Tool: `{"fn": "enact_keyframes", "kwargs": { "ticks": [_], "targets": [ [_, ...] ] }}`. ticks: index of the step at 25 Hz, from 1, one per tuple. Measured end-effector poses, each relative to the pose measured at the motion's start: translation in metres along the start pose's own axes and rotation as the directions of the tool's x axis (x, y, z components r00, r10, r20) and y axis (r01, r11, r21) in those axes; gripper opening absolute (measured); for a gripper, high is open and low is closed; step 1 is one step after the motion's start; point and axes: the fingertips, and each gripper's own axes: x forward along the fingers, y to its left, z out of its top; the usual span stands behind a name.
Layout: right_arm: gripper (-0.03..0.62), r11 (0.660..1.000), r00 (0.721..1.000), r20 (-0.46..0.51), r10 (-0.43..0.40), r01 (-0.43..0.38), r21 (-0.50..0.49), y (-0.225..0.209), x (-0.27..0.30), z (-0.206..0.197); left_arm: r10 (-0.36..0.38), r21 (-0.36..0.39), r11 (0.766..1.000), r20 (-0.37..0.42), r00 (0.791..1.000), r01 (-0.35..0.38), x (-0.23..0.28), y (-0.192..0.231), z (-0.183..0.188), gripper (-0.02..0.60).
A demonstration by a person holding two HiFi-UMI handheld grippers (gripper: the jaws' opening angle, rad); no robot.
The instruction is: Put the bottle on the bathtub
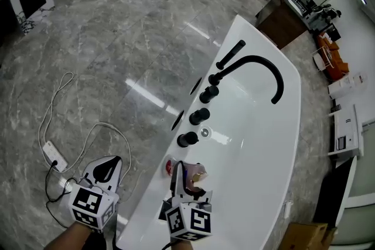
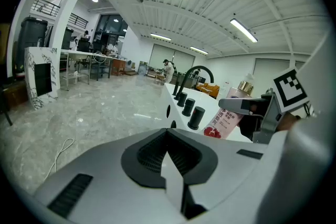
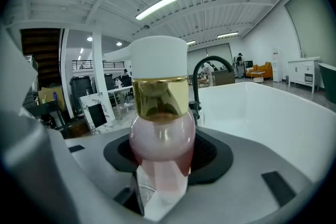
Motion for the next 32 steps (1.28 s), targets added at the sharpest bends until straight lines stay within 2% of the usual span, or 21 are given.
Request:
{"fn": "enact_keyframes", "kwargs": {
  "ticks": [10,18,27,32],
  "targets": [
    [0.235,0.999,1.0,0.026,-0.006,0.007,-0.033,0.005,0.002,-0.001,0.012,-0.009,1.0,-0.015,1.0,-0.012,-0.003,0.006,-0.01,0.015],
    [0.235,0.998,0.999,0.01,-0.031,0.031,-0.056,0.007,0.009,0.0,0.023,-0.006,1.0,-0.019,1.0,-0.023,-0.007,0.012,-0.014,0.015],
    [0.236,0.987,1.0,0.009,-0.018,0.02,-0.162,0.019,0.015,-0.004,0.035,-0.019,0.999,-0.02,0.999,-0.035,-0.013,0.021,-0.021,0.015],
    [0.238,0.984,0.999,0.018,-0.028,0.031,-0.176,0.023,0.014,-0.005,0.038,-0.038,0.999,-0.025,0.999,-0.039,-0.02,0.024,-0.026,0.015]
  ]
}}
